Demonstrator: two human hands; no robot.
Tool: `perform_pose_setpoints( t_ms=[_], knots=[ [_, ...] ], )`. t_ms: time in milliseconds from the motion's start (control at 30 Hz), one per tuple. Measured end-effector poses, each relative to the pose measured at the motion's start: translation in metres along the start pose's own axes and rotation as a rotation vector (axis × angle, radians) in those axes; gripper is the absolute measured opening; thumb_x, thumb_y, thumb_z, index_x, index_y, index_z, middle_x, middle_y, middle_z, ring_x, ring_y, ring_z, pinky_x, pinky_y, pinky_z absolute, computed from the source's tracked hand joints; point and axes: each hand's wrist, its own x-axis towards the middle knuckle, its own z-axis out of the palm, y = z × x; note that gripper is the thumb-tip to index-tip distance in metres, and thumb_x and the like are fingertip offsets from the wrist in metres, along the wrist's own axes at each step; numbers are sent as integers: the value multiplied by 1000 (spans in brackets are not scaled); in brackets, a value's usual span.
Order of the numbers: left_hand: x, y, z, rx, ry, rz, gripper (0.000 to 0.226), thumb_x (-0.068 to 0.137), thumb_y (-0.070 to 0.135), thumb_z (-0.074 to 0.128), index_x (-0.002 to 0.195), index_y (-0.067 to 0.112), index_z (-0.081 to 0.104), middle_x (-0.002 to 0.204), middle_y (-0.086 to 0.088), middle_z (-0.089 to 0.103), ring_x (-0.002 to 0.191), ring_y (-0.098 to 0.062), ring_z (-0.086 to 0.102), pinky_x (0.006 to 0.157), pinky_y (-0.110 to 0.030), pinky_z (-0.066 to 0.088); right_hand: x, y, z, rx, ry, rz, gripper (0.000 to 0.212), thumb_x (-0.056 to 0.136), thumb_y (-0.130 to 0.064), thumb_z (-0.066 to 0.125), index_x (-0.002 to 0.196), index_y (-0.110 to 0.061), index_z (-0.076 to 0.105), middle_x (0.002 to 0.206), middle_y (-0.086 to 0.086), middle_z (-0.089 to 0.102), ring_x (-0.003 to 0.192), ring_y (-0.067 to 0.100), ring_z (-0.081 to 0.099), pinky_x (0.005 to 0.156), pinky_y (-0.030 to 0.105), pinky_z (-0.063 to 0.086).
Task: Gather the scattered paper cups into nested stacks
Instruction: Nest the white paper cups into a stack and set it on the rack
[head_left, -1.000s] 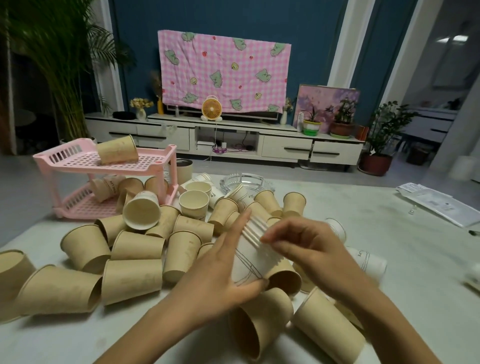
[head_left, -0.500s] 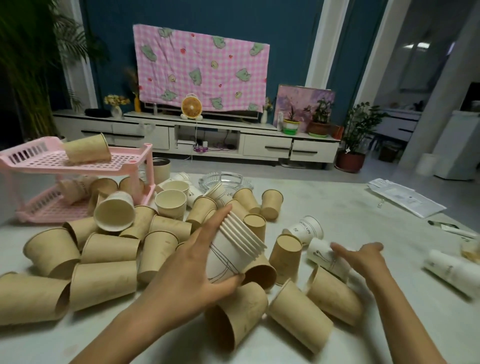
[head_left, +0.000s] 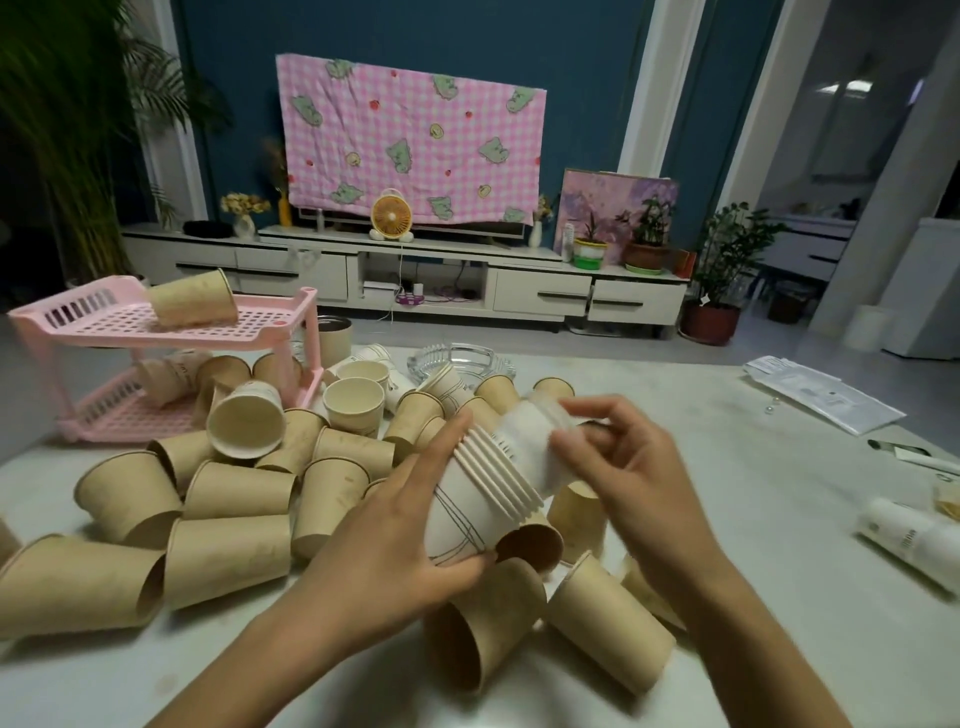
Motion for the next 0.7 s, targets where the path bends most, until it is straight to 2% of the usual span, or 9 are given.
perform_pose_setpoints(
  t_ms=[67, 167, 267, 333, 433, 533, 567, 633, 700],
  knots=[
    [-2, 0, 1, 16, -18, 1, 103, 69, 44, 72, 131, 63, -7, 131, 16, 41, 112, -6, 48, 94, -32, 46, -10, 0, 20, -51, -104, -37, 9, 90, -13, 54, 90, -13, 63, 76, -5, 64, 70, -2, 57, 66, 12, 45],
    [0, -1, -2, 8, -15, 1, 103, 67, 42, 73, 131, 65, -4, 128, 16, 44, 105, -5, 51, 87, -31, 49, -8, -4, 26, -126, -195, -36, 30, 89, -39, 43, 74, -23, 63, 65, -16, 60, 65, -7, 53, 60, 6, 41],
    [3, -3, -9, -9, 5, -2, 103, 66, 42, 75, 131, 65, -2, 124, 22, 42, 104, 1, 48, 84, -21, 43, 33, 15, -11, -123, 78, 29, 29, 90, -33, 48, 76, -18, 67, 73, -11, 69, 74, 0, 63, 63, 6, 47],
    [4, -3, -12, -21, 18, -2, 103, 66, 41, 75, 131, 65, -1, 128, 23, 42, 109, 1, 47, 89, -22, 41, 73, 49, -49, -383, 283, 87, 14, 88, -21, 57, 95, -12, 65, 96, 8, 70, 94, 20, 64, 80, 23, 50],
    [5, -5, -13, -21, 9, -6, 103, 66, 43, 74, 130, 66, -3, 128, 25, 41, 109, 2, 47, 89, -20, 41, 112, 108, -94, -698, 210, 458, 65, 82, -27, 64, 136, -9, 34, 137, 20, 47, 125, 35, 45, 102, 45, 39],
    [5, -6, -12, -13, 6, -24, 103, 67, 44, 73, 128, 68, -6, 121, 29, 39, 107, 3, 46, 85, -16, 38, 122, 141, -105, -604, 141, 630, 85, 81, -28, 67, 144, -5, 14, 147, 20, 31, 132, 37, 35, 106, 44, 35],
    [5, -7, -12, -13, 5, -29, 103, 67, 44, 73, 128, 68, -6, 120, 30, 39, 108, 3, 46, 85, -15, 38, 121, 150, -103, -586, 140, 641, 82, 81, -26, 67, 142, -3, 18, 146, 21, 33, 129, 37, 38, 103, 42, 36],
    [5, -10, -12, -16, 7, -31, 101, 65, 46, 72, 129, 67, -4, 125, 26, 42, 110, 1, 47, 91, -21, 41, 120, 161, -101, -564, 180, 623, 64, 80, -22, 69, 131, 3, 39, 135, 23, 46, 114, 36, 49, 92, 41, 42],
    [5, -14, -15, -26, 12, -42, 99, 62, 49, 69, 130, 66, -1, 130, 21, 44, 112, -2, 49, 95, -31, 45, 119, 155, -96, -545, 307, 533, 34, 82, -15, 65, 105, 9, 60, 115, 29, 61, 88, 31, 54, 75, 38, 43]
  ],
)
